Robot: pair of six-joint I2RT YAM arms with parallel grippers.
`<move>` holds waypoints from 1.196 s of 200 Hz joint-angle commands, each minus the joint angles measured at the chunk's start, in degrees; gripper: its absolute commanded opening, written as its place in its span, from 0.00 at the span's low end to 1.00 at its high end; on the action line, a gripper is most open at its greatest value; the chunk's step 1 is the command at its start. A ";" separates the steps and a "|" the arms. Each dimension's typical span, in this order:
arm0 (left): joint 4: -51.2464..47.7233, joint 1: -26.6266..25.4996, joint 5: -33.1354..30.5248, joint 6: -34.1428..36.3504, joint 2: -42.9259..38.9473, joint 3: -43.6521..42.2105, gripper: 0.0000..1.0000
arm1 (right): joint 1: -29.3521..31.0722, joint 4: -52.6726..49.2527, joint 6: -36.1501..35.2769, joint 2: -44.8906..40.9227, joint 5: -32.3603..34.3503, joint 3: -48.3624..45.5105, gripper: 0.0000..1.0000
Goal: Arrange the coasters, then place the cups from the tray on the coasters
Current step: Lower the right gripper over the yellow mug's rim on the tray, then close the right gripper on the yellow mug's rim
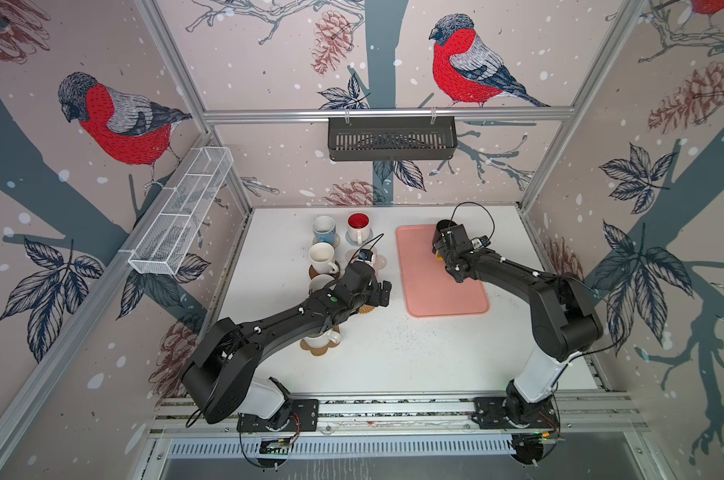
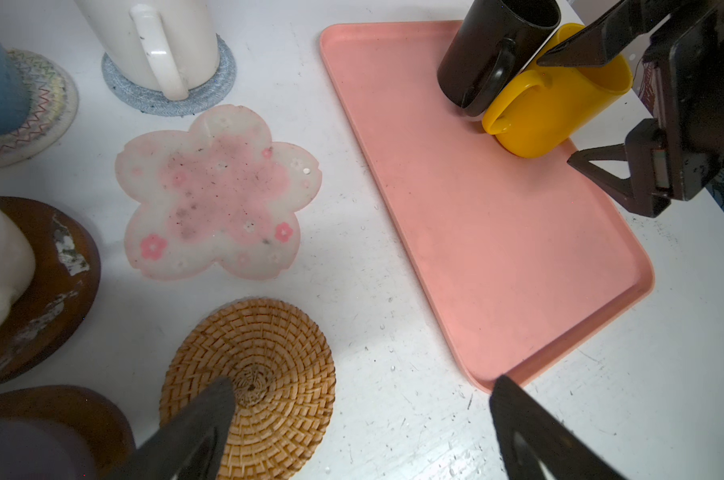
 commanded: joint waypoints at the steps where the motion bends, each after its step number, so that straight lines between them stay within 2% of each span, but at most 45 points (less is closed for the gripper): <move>1: 1.78 -0.04 -0.01 0.05 0.38 0.51 0.97 | 0.00 -0.95 -0.46 1.23 0.99 1.08 1.00; 51: 1.95 -0.04 0.19 0.13 0.20 0.39 0.97 | -0.77 -0.42 -2.01 3.49 -0.12 1.69 0.99; 105: 1.92 -0.09 0.27 -0.07 0.14 0.42 0.96 | -0.92 0.13 -4.15 1.00 0.46 -1.87 1.00; 138: 1.14 -0.10 -0.45 -0.12 -0.62 0.67 0.96 | 0.30 -0.95 -7.76 -0.80 2.08 -2.40 1.00; 163: 1.09 -0.12 -0.35 -0.77 -1.31 0.24 0.96 | 0.03 -0.44 -9.90 -2.41 1.26 -3.97 0.99; 208: 0.12 -0.30 -1.58 -0.98 -2.39 -0.97 0.96 | -1.51 1.00 -17.88 -2.68 -0.67 -5.46 0.96; 239: -0.02 -0.30 -1.67 -1.40 -3.35 -1.82 0.96 | -2.80 1.63 -20.04 -2.74 -2.78 -6.89 0.93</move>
